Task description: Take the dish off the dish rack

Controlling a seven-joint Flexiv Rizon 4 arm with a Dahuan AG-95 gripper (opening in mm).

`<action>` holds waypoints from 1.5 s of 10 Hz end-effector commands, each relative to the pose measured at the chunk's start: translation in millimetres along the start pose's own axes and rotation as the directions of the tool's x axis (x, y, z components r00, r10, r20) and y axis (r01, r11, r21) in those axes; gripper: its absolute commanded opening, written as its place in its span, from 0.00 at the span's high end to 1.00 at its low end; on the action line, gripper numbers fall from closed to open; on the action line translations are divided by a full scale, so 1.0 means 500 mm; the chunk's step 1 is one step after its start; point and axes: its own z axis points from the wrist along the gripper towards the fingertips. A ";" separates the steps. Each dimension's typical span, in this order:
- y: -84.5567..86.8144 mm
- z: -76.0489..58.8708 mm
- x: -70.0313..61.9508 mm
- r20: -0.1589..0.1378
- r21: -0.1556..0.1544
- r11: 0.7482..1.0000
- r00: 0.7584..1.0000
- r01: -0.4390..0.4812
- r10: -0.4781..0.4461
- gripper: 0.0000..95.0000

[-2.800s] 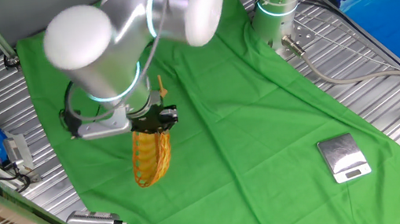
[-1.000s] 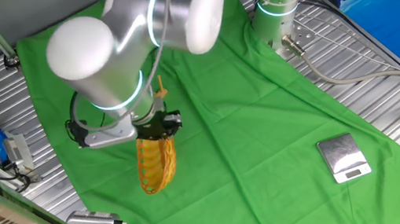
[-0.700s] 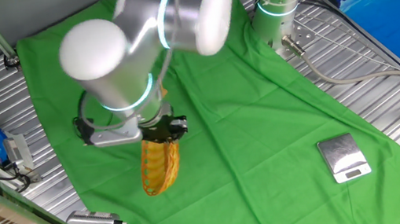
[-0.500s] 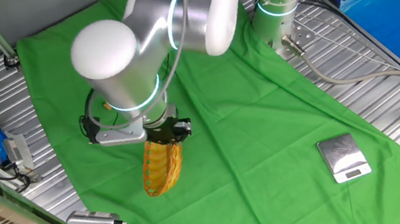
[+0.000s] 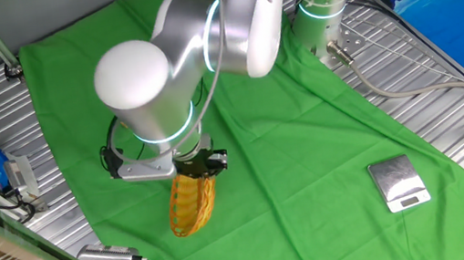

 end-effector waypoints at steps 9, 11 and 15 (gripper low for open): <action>0.005 0.043 -0.004 0.016 -0.013 0.999 0.999 -0.045 0.045 1.00; 0.014 0.057 0.005 0.019 -0.011 0.999 0.998 -0.052 0.052 1.00; 0.022 0.066 0.012 0.017 -0.008 0.999 0.999 -0.051 0.051 1.00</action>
